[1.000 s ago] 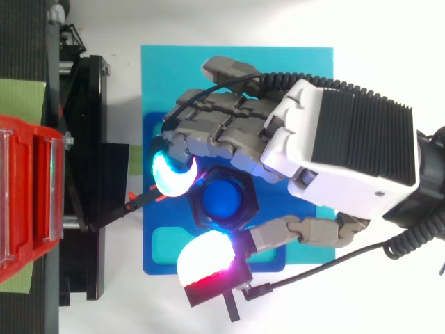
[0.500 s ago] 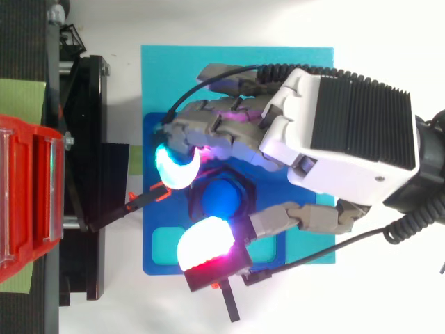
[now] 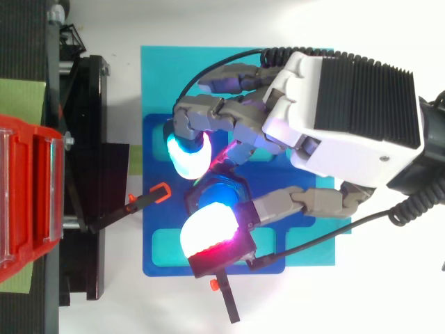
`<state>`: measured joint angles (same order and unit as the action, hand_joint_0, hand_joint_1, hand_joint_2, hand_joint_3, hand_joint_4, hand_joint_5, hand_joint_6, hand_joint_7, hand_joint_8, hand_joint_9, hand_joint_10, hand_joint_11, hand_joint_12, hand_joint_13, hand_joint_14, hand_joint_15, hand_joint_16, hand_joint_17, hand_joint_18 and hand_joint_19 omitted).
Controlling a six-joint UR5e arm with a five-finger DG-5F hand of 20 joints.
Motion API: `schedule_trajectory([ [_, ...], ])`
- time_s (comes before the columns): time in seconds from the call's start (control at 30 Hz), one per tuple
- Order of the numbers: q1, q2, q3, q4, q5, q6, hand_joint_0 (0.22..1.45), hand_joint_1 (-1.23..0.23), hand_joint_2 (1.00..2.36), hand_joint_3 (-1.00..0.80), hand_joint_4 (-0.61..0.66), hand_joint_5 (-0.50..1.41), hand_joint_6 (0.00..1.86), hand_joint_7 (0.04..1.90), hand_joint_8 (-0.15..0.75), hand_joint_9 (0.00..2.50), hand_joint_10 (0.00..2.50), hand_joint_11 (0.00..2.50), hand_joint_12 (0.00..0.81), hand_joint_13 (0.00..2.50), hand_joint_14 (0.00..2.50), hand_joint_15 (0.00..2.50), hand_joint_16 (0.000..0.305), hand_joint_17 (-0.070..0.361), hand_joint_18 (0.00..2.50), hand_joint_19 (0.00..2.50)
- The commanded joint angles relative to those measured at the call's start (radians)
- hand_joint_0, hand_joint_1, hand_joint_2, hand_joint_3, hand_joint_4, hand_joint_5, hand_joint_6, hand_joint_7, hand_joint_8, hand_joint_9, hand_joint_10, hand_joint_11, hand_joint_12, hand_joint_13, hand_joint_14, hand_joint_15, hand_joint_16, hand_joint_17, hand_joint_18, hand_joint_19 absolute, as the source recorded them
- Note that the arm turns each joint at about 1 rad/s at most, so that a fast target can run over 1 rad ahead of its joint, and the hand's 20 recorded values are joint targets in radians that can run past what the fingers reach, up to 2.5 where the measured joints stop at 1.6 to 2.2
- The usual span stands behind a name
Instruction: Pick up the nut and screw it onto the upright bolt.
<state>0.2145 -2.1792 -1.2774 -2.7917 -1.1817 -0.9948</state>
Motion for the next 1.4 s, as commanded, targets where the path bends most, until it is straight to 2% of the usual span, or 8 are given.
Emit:
schedule_trajectory([
  [0.0,-0.003,0.009,0.000,-0.002,-0.006,-0.002,0.51,-0.31,1.00,-0.50,0.13,0.09,0.54,1.38,0.217,1.57,0.00,0.04,0.143,1.00,0.00,0.00,0.014,0.031,0.65,0.00],
  [0.47,-0.003,0.044,0.000,-0.015,-0.010,-0.013,0.51,-0.31,1.00,-0.50,0.10,0.08,0.60,1.26,0.302,2.06,0.01,0.43,0.203,1.57,0.00,0.00,0.006,0.014,0.94,0.00],
  [0.63,-0.003,0.062,0.001,-0.035,-0.010,-0.015,0.50,-0.29,1.00,-0.50,0.15,0.08,0.50,1.41,0.394,2.03,0.02,0.45,0.295,1.78,0.01,0.14,0.008,0.018,0.88,0.00],
  [0.83,-0.003,0.101,0.001,-0.069,-0.007,-0.030,0.49,-0.24,1.00,-0.50,0.29,-0.06,0.50,1.00,0.355,1.53,0.01,0.27,0.309,1.29,0.00,0.07,0.030,0.067,0.71,0.00],
  [1.07,-0.004,0.110,0.015,-0.060,-0.012,-0.031,0.47,-0.20,1.00,-0.50,0.17,-0.16,0.50,0.71,0.266,0.83,0.00,0.00,0.323,0.50,0.00,0.00,0.038,0.086,0.23,0.00],
  [1.13,-0.006,0.110,0.016,-0.043,-0.018,-0.047,0.46,-0.19,1.00,-0.50,0.16,-0.17,0.50,0.67,0.238,0.63,0.00,0.00,0.321,0.29,0.00,0.00,0.039,0.087,0.00,0.00],
  [1.23,-0.003,0.108,0.015,-0.002,-0.032,-0.084,0.44,-0.15,1.00,-0.50,0.14,-0.19,0.50,0.62,0.217,0.38,0.00,0.00,0.335,0.03,0.00,0.00,0.045,0.100,0.00,0.00],
  [1.37,0.000,0.088,0.016,0.060,-0.055,-0.119,0.42,-0.08,1.00,-0.50,0.14,-0.20,0.50,0.58,0.177,0.08,0.00,0.00,0.332,0.00,0.00,0.00,0.049,0.111,0.00,0.00],
])
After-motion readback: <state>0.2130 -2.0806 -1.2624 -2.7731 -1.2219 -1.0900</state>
